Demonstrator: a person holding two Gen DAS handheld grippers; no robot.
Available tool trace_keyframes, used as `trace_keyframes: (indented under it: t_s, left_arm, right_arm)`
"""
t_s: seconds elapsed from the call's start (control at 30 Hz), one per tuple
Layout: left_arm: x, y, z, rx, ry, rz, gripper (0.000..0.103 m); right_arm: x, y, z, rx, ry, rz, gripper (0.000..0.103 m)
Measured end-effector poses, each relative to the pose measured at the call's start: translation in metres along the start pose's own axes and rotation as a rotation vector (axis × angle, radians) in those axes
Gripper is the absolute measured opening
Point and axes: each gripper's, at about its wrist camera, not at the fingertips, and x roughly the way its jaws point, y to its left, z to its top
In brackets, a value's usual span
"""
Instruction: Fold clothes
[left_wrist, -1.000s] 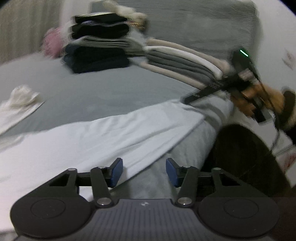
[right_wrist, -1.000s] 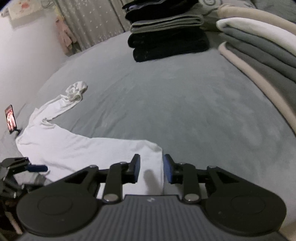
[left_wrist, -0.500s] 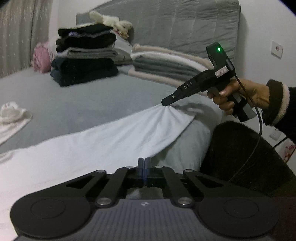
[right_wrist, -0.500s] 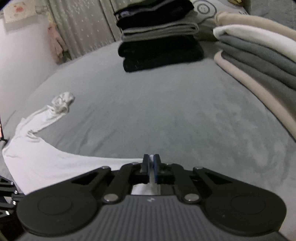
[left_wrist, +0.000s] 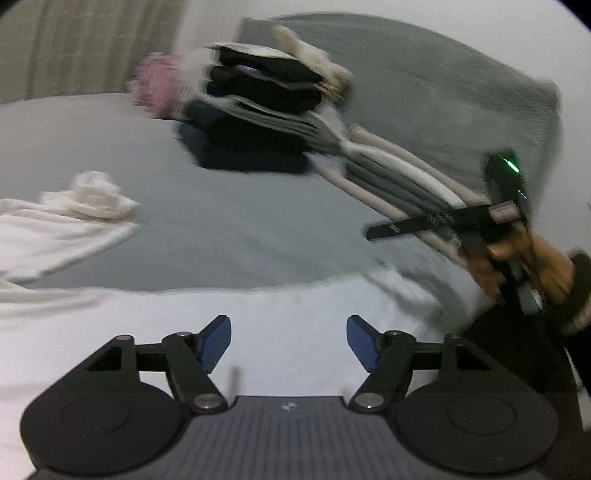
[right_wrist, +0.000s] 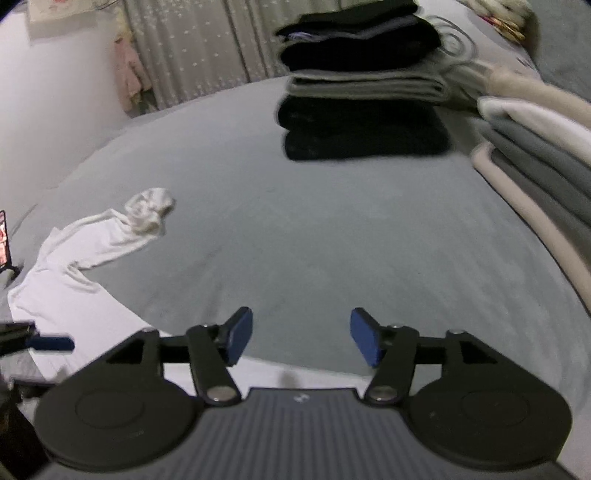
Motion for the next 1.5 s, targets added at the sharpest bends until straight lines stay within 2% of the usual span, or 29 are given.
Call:
trace_keyframes:
  t_s: [0.13,0.3,0.43,0.57,0.7,0.83,1.0,1.2,1.33,1.37,1.47,1.5]
  left_arm:
    - [0.007,0.05,0.036,-0.176,-0.024,0.102,0.07]
    - [0.026,0.09,0.068,-0.293,-0.021,0.236,0.07]
    - [0.036,0.12,0.081,-0.421,-0.053,0.263,0.07]
    - [0.037,0.147,0.079,-0.545,-0.104,0.267,0.07]
    - [0.04,0.159,0.086,-0.616,-0.098,0.318,0.07]
    - [0.039,0.163,0.095,-0.596,-0.082,0.385,0.07]
    - [0.033,0.184,0.095,-0.666,-0.076,0.391,0.07]
    - [0.02,0.208,0.088,-0.766,-0.098,0.418,0.07]
    - [0.015,0.214,0.085,-0.801,-0.104,0.409,0.07]
    - [0.015,0.214,0.085,-0.801,-0.103,0.41,0.07]
    - [0.015,0.213,0.085,-0.794,-0.1,0.412,0.07]
    - [0.015,0.213,0.086,-0.792,-0.099,0.413,0.07]
  right_arm:
    - [0.014,0.012,0.027,0.059,0.003,0.001,0.07]
    - [0.04,0.029,0.049,0.129,-0.006,0.005,0.073]
    - [0.065,0.04,0.06,0.147,0.005,0.015,0.075]
    - [0.086,0.057,0.068,0.112,0.024,0.044,0.074]
    - [0.102,0.084,0.082,0.04,0.003,0.087,0.065]
    - [0.121,0.115,0.091,-0.022,0.005,0.127,0.058]
    - [0.155,0.166,0.096,-0.099,0.026,0.172,0.045]
    - [0.178,0.211,0.093,-0.195,0.015,0.213,0.042]
    - [0.194,0.227,0.088,-0.254,0.033,0.192,0.041]
    - [0.198,0.228,0.086,-0.266,0.041,0.181,0.037]
    - [0.207,0.225,0.082,-0.284,0.067,0.146,0.005]
    - [0.208,0.22,0.082,-0.27,0.067,0.134,0.003]
